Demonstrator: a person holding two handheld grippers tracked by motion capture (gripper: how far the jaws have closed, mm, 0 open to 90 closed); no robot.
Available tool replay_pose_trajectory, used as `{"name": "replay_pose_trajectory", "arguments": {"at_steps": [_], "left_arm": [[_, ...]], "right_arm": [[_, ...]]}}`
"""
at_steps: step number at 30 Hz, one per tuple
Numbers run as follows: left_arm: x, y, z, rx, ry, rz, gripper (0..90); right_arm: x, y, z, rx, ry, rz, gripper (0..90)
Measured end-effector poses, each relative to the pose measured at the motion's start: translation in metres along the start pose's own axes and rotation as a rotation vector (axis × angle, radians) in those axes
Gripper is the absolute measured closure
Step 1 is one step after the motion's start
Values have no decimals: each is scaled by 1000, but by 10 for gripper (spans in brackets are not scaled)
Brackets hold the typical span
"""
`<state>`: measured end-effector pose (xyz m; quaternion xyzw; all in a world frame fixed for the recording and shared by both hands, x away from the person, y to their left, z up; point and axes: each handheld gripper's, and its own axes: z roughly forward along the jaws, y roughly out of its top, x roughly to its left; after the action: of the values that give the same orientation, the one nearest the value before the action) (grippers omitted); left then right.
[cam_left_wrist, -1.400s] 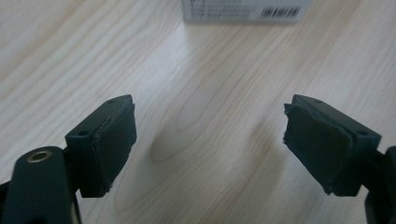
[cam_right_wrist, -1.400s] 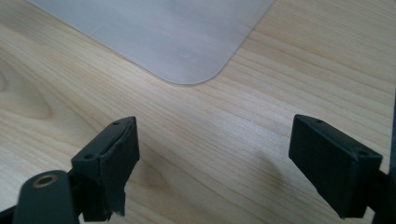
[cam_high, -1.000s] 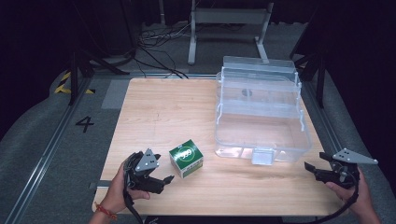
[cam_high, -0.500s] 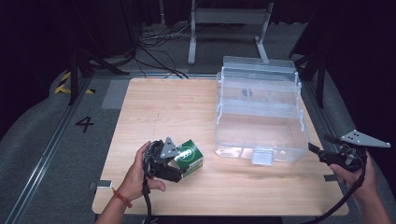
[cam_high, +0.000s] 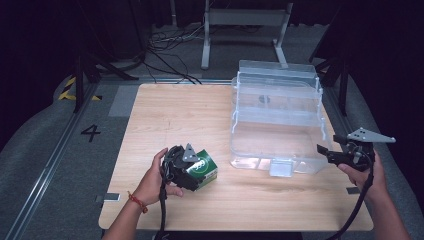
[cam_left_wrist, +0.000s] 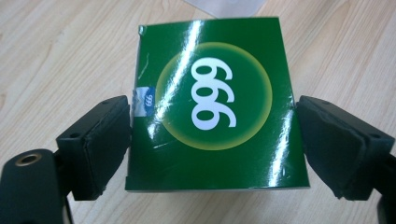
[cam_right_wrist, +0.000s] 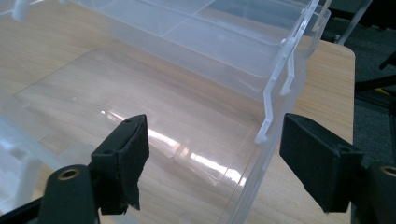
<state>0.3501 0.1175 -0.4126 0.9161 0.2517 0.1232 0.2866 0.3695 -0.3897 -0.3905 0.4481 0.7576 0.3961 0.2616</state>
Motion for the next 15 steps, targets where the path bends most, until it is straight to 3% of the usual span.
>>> {"name": "replay_pose_trajectory", "arguments": {"at_steps": [3, 6, 9, 11, 15], "left_arm": [[4, -1, 6, 54, -33, -4, 115], [6, -2, 12, 78, -59, -20, 124], [7, -2, 14, 86, -69, -39, 128], [9, -2, 14, 96, -84, -51, 126], [10, -2, 15, 116, -96, -54, 126]], "right_arm": [[-2, 0, 10, 25, -11, 19, 267], [-5, -3, 18, 56, -29, 35, 278], [-8, -6, 22, 74, -28, 56, 286], [-14, -9, 26, 95, -20, 83, 349], [-17, -11, 29, 102, -8, 89, 366]]}}
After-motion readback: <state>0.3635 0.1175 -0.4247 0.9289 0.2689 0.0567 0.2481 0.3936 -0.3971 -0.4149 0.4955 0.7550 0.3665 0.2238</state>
